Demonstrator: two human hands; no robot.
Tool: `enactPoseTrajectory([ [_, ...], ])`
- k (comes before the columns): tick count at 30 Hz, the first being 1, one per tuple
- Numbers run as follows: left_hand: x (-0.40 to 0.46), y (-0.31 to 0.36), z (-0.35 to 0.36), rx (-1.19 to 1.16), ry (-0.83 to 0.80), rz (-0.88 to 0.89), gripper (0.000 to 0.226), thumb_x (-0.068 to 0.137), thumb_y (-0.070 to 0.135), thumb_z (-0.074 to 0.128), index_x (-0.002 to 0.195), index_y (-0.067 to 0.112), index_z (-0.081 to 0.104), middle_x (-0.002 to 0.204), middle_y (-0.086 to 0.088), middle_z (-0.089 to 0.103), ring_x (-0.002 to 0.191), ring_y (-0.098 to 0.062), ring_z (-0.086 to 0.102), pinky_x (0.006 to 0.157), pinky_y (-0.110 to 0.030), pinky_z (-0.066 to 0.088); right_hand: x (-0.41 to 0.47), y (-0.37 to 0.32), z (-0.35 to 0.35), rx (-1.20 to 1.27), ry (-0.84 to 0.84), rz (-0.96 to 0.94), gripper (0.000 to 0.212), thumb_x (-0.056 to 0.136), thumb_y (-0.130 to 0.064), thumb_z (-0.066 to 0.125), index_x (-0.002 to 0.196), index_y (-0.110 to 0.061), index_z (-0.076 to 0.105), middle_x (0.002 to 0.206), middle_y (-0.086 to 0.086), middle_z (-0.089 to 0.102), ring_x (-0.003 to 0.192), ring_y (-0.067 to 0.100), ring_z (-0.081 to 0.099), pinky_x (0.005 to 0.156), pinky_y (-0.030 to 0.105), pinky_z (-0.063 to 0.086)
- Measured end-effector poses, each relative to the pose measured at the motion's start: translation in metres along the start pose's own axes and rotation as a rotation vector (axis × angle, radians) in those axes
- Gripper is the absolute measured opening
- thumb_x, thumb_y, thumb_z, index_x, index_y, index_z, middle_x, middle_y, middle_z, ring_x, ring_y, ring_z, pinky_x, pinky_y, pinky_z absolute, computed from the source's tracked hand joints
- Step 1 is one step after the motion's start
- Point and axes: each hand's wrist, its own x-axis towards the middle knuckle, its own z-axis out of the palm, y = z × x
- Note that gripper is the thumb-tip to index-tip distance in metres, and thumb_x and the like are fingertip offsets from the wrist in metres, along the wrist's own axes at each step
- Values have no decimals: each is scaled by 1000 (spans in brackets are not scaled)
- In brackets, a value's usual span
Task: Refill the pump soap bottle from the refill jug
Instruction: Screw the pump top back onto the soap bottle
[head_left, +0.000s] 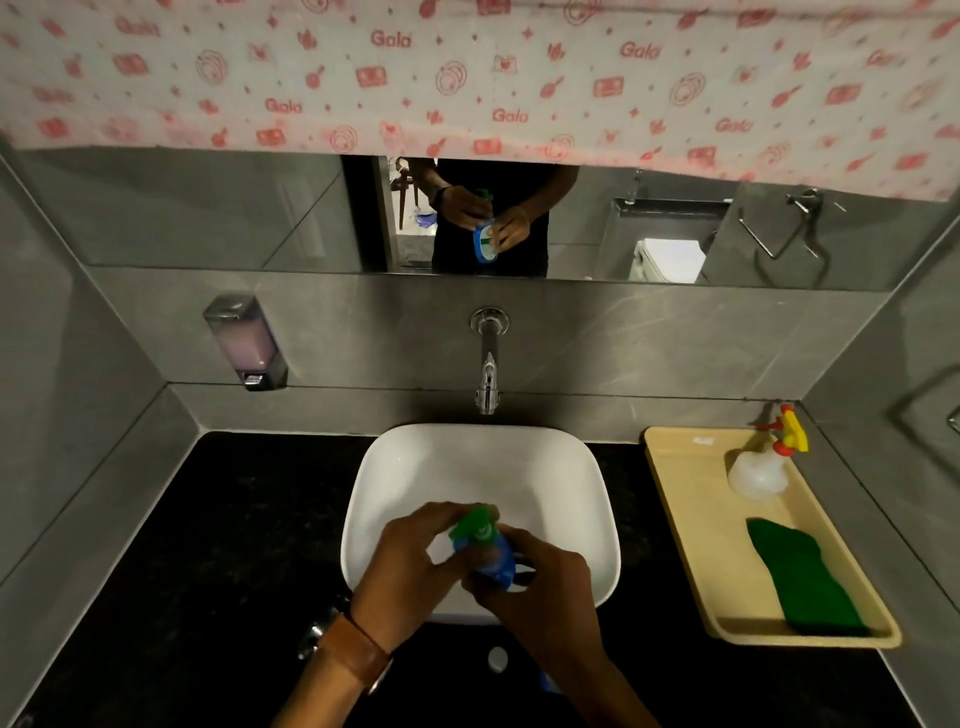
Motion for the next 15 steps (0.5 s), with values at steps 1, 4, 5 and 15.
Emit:
enactPoseTrajectory([
  [1,0,2,3,-65,-29,-28,37,75,29,83,110,32,74,110,17,75,108,-1,67,93,-14,49,-1,-2,0,-2,-7,-12,61,72,-51,89,127,-39,67,107,-22,72,96,5,69,91,14,55],
  [4,4,3,7,-187,-62,-63,41,71,36,82,111,32,74,114,16,74,112,-4,67,96,-15,49,-3,-7,-1,22,-21,-21,59,74,-48,89,127,-38,67,108,-21,73,97,5,70,88,14,57],
  [5,5,2,6,-206,-55,-62,42,70,34,82,111,29,74,115,16,74,112,-4,67,96,-16,50,-3,-8,-1,38,-24,-16,57,74,-48,89,125,-40,67,106,-22,73,97,5,70,88,16,57],
  [15,11,-5,-1,-234,125,-29,22,80,14,77,98,26,76,100,9,78,97,-8,73,89,-22,56,1,-11,-11,103,68,-55,53,67,-44,95,114,-47,70,97,-33,73,92,-2,71,80,17,61],
])
